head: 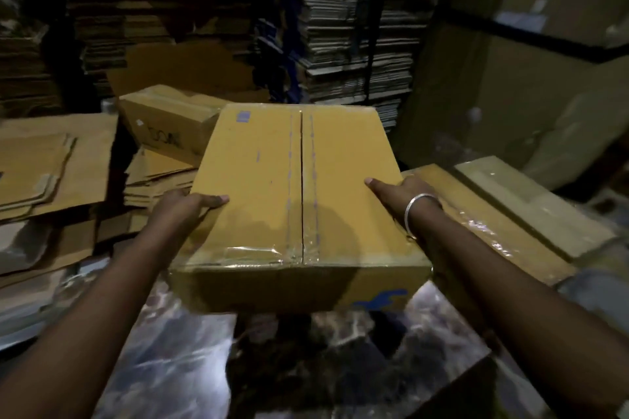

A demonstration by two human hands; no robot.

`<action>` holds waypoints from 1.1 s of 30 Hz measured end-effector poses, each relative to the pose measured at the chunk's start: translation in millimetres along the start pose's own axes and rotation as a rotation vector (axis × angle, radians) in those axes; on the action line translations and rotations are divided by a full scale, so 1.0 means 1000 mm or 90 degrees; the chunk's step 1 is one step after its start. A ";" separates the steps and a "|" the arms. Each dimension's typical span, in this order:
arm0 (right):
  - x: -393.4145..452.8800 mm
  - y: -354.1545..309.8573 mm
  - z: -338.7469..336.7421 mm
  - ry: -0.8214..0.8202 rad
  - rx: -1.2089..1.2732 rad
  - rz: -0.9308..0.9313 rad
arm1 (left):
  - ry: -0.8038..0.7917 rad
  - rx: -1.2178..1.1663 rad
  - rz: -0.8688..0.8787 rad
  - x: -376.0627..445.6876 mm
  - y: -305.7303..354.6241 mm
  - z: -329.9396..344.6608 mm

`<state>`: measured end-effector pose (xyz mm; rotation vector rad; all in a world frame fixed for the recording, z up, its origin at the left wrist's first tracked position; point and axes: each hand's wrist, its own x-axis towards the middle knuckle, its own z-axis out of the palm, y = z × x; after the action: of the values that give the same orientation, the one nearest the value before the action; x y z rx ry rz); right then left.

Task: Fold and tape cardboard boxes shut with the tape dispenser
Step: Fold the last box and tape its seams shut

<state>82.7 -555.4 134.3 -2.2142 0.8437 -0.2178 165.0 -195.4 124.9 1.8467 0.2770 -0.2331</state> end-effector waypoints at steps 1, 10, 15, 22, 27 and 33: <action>0.018 0.009 -0.023 0.013 0.002 0.002 | -0.011 -0.006 0.008 0.004 0.010 0.027; 0.188 0.124 -0.232 0.028 -0.028 0.030 | -0.065 -0.041 0.038 -0.009 0.096 0.317; 0.272 0.191 -0.309 0.008 -0.037 0.050 | -0.061 -0.026 0.013 -0.032 0.116 0.443; 0.394 0.303 -0.333 -0.118 -0.022 0.123 | -0.034 0.018 0.027 -0.075 0.106 0.540; 0.455 0.363 -0.313 -0.163 0.001 0.124 | 0.022 0.067 0.022 -0.085 0.091 0.558; 0.450 0.380 -0.294 -0.178 0.053 0.114 | 0.040 0.085 0.022 -0.095 0.079 0.566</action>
<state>121.5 -1205.2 33.1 -2.0182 0.8543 0.1380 88.3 -766.4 63.1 1.9917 0.2788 -0.1740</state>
